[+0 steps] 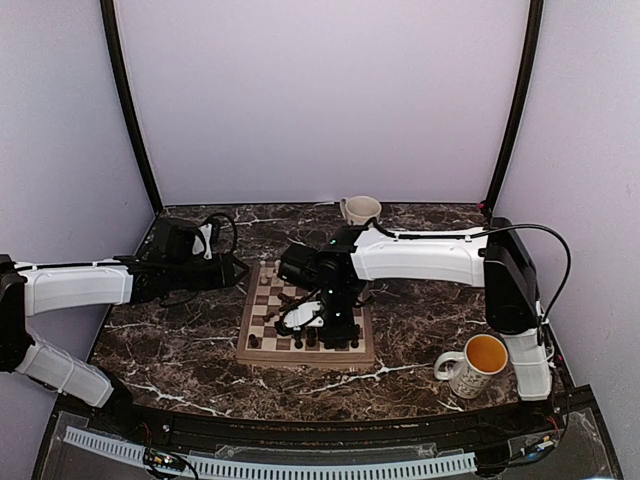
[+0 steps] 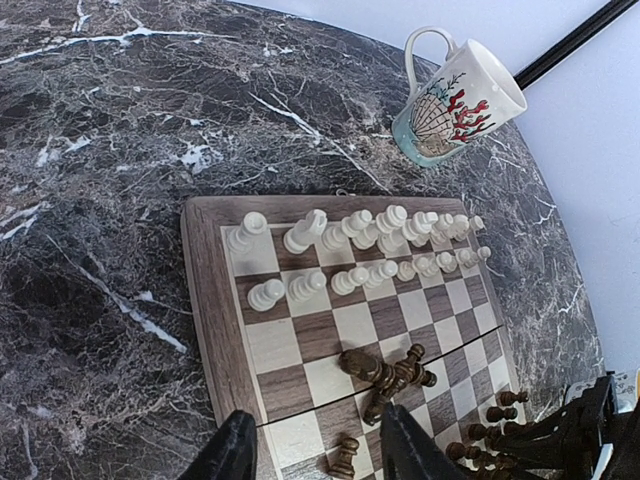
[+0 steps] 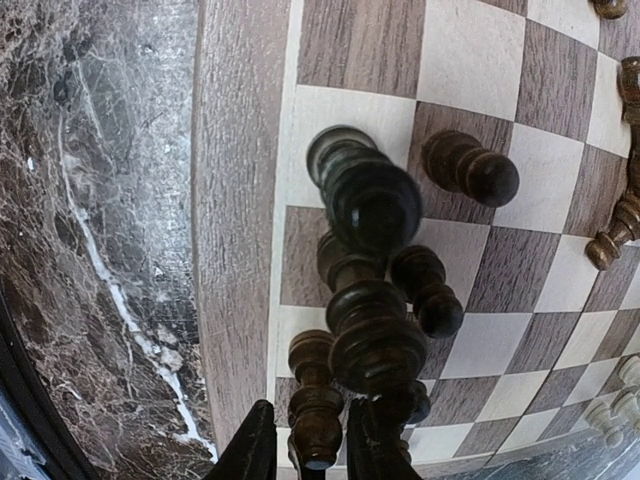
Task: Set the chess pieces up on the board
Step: Place the bishop on c8.
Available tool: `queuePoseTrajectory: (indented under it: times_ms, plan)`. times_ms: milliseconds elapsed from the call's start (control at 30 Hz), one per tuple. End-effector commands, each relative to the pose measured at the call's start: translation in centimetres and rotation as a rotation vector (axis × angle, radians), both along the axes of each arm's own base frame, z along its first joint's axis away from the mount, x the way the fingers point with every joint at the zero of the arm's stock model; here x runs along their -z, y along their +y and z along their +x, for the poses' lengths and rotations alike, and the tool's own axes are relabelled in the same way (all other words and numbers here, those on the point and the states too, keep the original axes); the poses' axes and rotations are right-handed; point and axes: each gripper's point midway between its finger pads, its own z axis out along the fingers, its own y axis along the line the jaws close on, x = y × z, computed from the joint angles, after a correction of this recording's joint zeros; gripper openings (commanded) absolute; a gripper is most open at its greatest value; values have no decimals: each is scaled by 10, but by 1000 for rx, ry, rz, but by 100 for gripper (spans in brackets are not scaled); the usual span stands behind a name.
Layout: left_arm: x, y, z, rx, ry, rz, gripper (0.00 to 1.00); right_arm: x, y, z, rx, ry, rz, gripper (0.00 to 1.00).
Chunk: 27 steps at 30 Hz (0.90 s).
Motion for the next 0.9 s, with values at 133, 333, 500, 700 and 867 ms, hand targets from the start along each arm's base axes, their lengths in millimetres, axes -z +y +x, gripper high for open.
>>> queuePoseTrajectory:
  times_ms: [133,333,500,700,867]
  plan:
    - [-3,2,0,5,-12,-7,44,-18,10,-4,1,2,48,28]
    - [-7,-4,-6,81,-10,29,45,-55,11,-3,12,32,150,34]
    - [-11,-13,-19,208,11,67,44,-93,5,3,38,113,275,34]
    - [-3,-19,-34,330,96,163,42,-113,-10,34,136,132,423,34]
    - [12,-29,-49,386,136,290,41,-119,-27,72,288,148,546,34]
